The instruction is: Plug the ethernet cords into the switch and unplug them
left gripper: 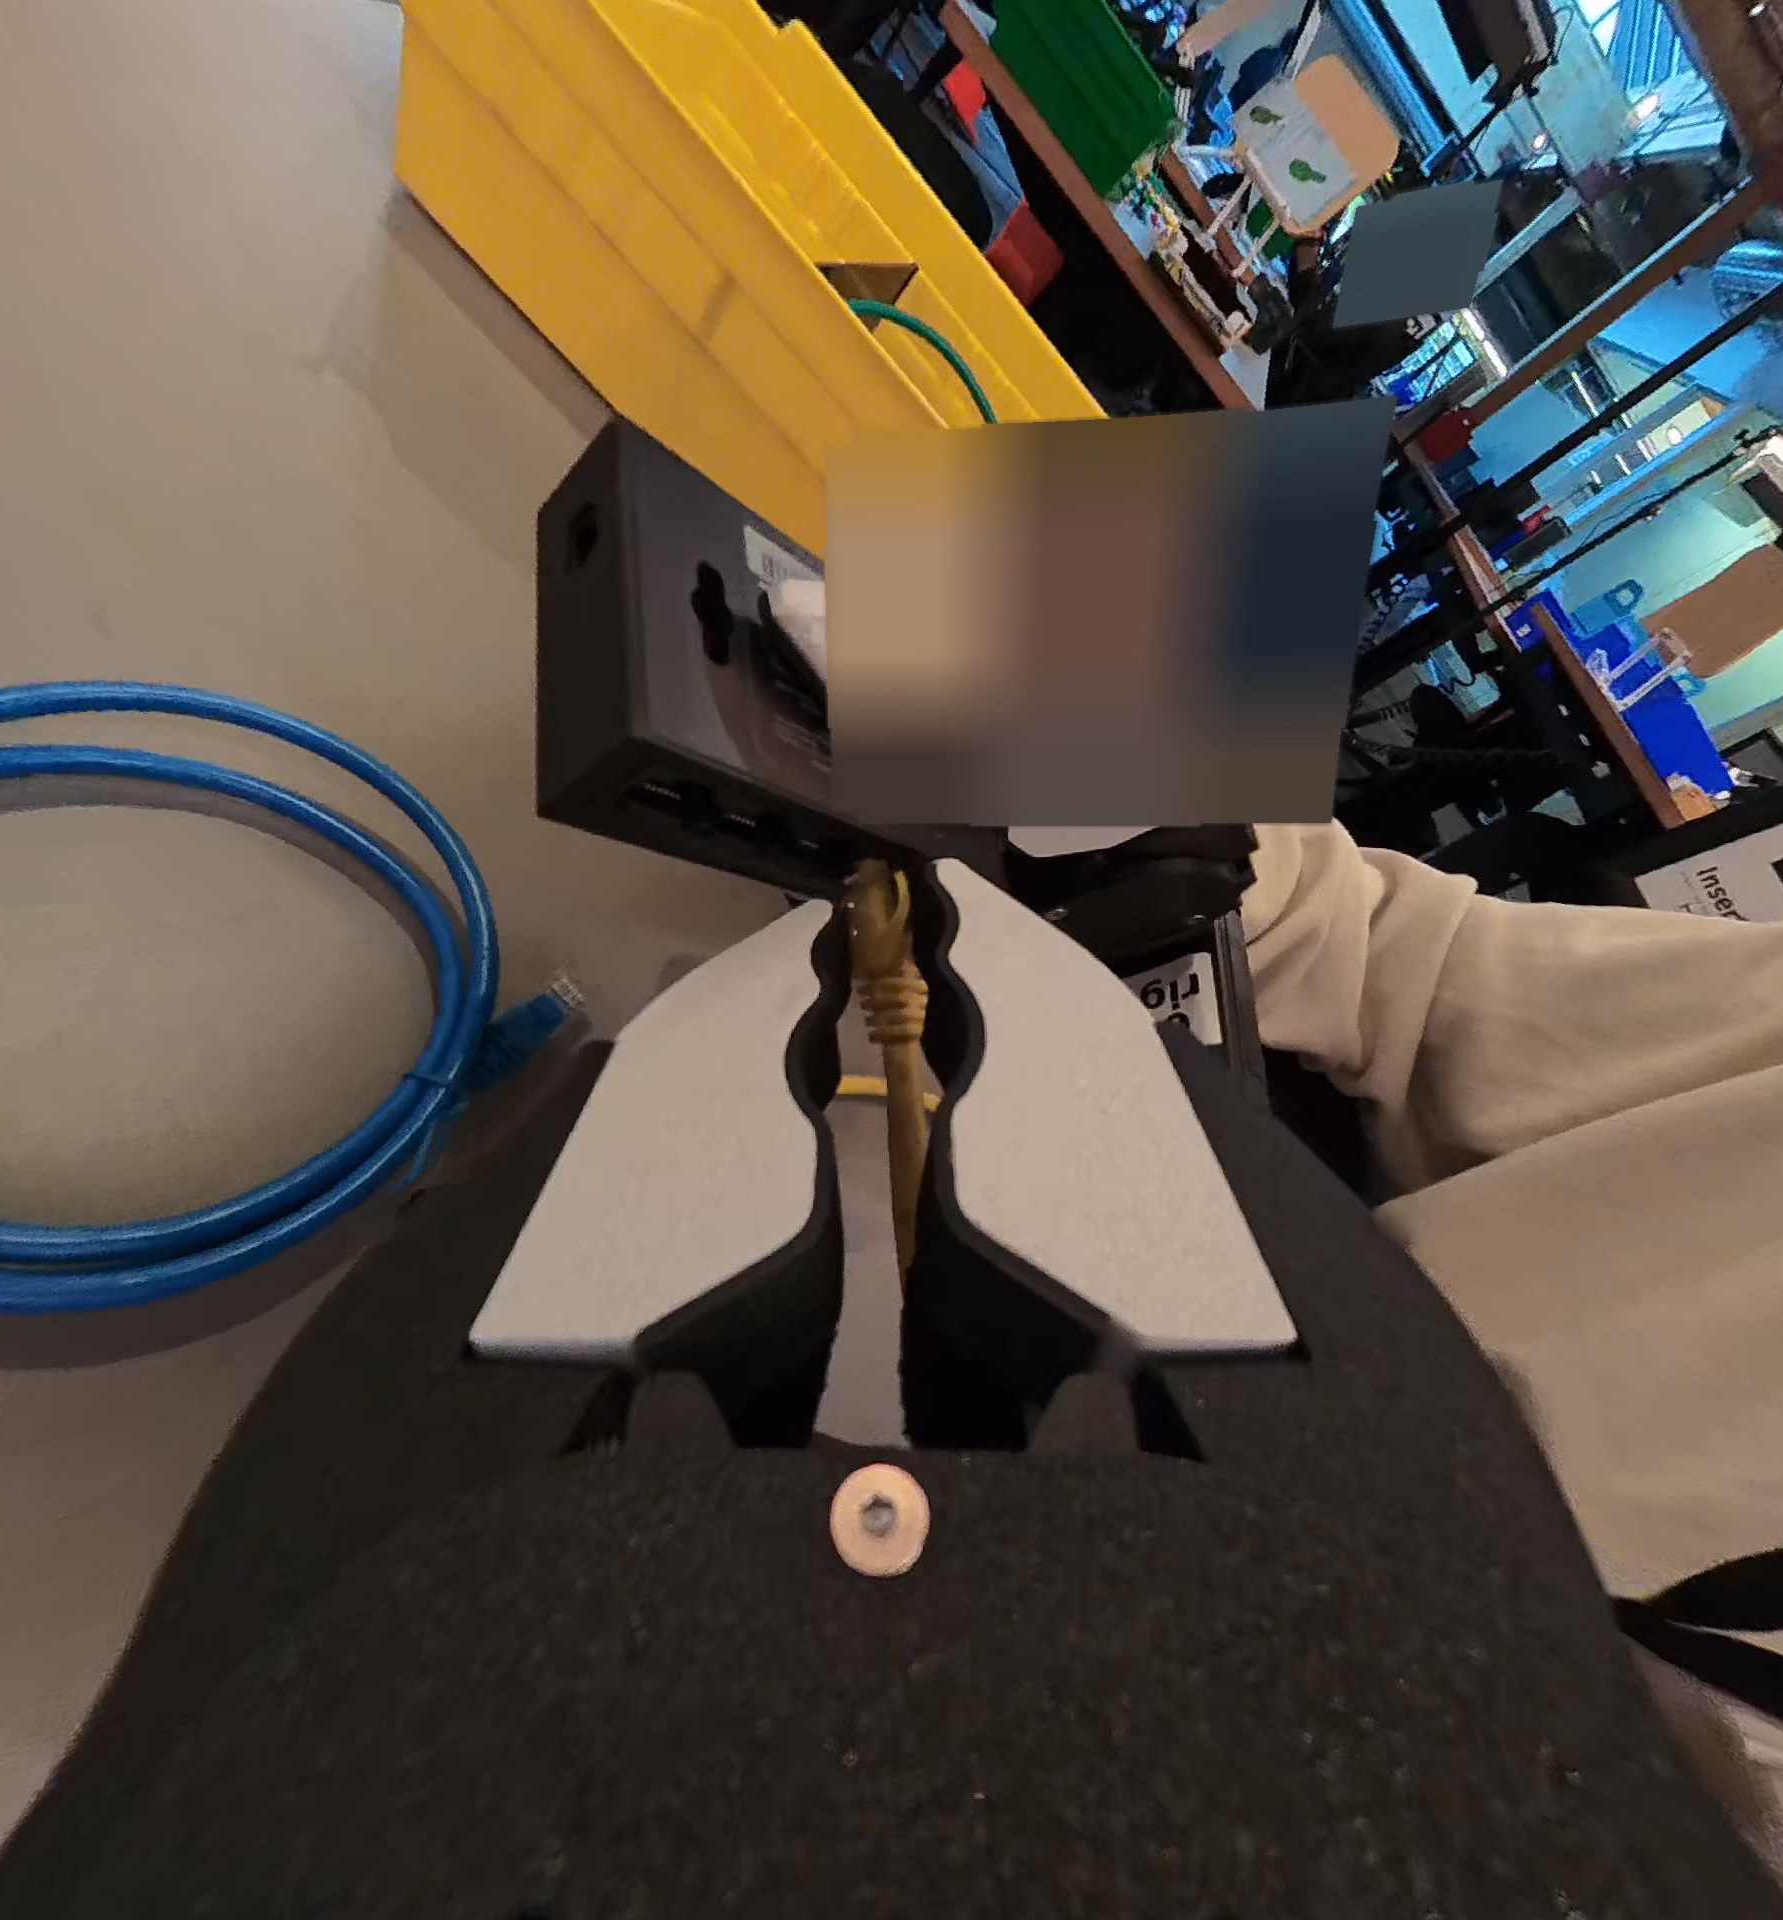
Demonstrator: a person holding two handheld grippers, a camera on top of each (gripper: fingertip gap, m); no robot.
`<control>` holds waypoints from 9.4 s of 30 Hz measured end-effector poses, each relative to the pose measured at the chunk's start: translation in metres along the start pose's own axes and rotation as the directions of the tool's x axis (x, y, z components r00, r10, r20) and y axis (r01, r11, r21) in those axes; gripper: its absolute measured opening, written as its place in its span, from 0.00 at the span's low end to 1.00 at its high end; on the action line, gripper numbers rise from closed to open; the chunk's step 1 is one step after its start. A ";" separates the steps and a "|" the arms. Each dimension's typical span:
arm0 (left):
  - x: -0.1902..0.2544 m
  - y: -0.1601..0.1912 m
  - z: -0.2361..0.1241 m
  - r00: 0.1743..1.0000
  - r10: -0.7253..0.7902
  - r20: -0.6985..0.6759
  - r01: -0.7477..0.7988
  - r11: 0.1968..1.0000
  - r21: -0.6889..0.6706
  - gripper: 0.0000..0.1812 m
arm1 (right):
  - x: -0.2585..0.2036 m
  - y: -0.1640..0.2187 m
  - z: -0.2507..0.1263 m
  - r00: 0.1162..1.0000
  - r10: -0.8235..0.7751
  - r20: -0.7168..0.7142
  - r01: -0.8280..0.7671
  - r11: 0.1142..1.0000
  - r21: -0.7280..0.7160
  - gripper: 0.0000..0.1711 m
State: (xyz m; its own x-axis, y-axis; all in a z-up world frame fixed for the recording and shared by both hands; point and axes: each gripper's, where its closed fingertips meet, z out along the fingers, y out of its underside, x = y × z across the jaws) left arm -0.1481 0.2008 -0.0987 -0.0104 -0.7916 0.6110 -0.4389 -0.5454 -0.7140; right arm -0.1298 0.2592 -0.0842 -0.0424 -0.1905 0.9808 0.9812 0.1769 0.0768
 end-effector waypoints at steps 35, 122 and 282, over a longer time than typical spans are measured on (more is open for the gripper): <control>-0.019 0.005 -0.010 0.679 0.613 0.405 -0.542 0.790 -0.287 0.07 | -0.018 0.002 0.007 0.982 0.153 0.113 -0.150 0.988 -0.038 0.18; -0.060 0.030 -0.051 0.721 0.538 0.437 -0.455 0.843 -0.287 0.06 | -0.021 0.048 0.013 0.968 0.236 0.078 -0.223 0.963 -0.153 0.18; 0.088 0.192 -0.095 0.473 0.821 -0.320 -0.839 0.310 -0.447 0.03 | 0.004 -0.099 -0.224 -0.355 0.618 0.702 -0.756 0.252 -0.604 0.21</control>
State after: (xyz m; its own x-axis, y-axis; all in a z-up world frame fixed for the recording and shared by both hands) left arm -0.3187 0.0530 -0.1494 -0.6527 -0.7340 -0.1877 -0.5287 0.6187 -0.5811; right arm -0.1848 0.0247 -0.1281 0.4891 0.8546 -0.1747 0.3932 -0.3948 -0.8304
